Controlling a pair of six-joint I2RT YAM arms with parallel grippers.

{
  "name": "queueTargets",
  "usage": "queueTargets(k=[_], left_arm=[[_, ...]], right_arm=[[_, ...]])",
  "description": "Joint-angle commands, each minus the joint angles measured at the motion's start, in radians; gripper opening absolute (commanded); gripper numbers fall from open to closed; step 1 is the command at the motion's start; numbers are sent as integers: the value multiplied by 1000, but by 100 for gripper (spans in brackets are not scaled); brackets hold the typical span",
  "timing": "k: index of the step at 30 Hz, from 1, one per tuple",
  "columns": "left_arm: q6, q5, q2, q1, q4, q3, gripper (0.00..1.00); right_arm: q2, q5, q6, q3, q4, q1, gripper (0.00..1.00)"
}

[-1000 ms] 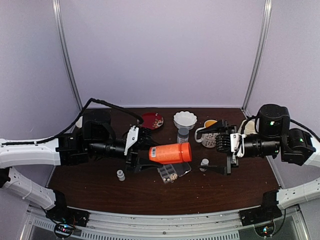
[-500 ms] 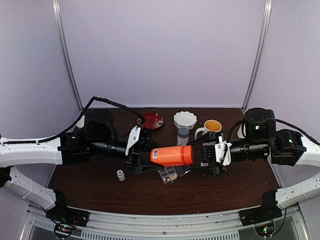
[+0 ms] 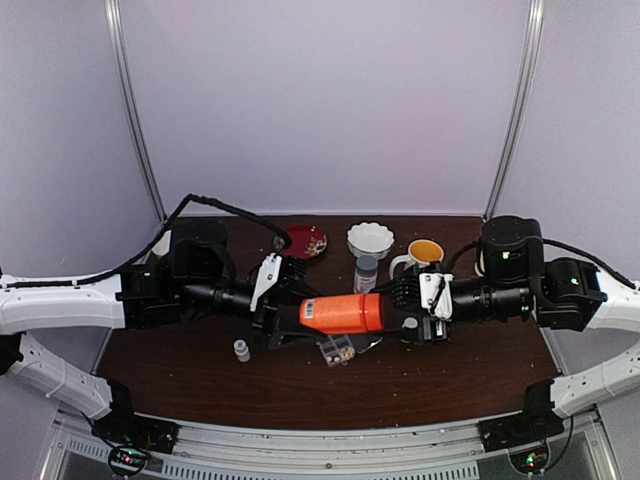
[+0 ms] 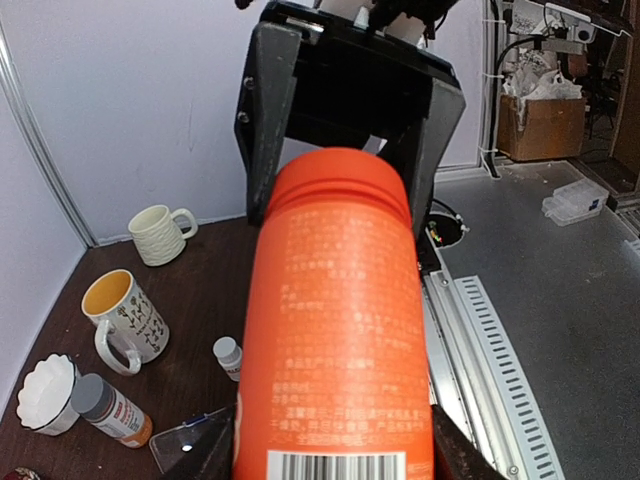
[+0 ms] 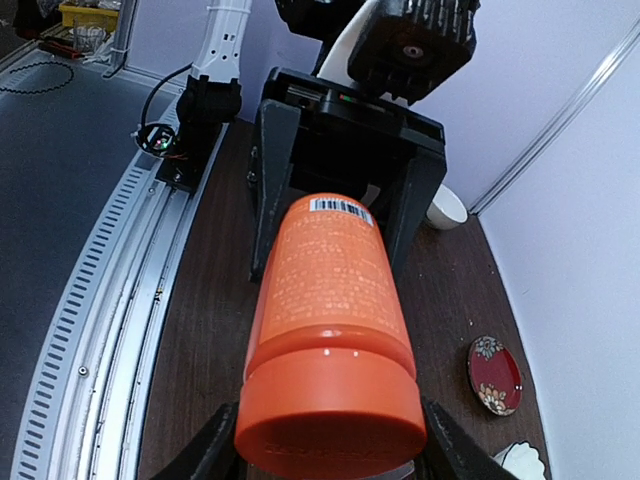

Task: Sort the pills into containers
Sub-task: Screw the lid of the pill bottle onto the pill bottle.

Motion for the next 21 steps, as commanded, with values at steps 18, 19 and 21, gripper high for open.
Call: queueTargets(k=[18,19,21], left_arm=[[111,-56,33,1,26,62,0],[115,-64,33,0,27,63,0],[128,-82,34,0,22,66,0]], right_arm=[[-40,-8,1578,-37,102,4,0],[-36,-18,1635,-43,107,4,0],[-32,-39,1753,-71,160,4,0]])
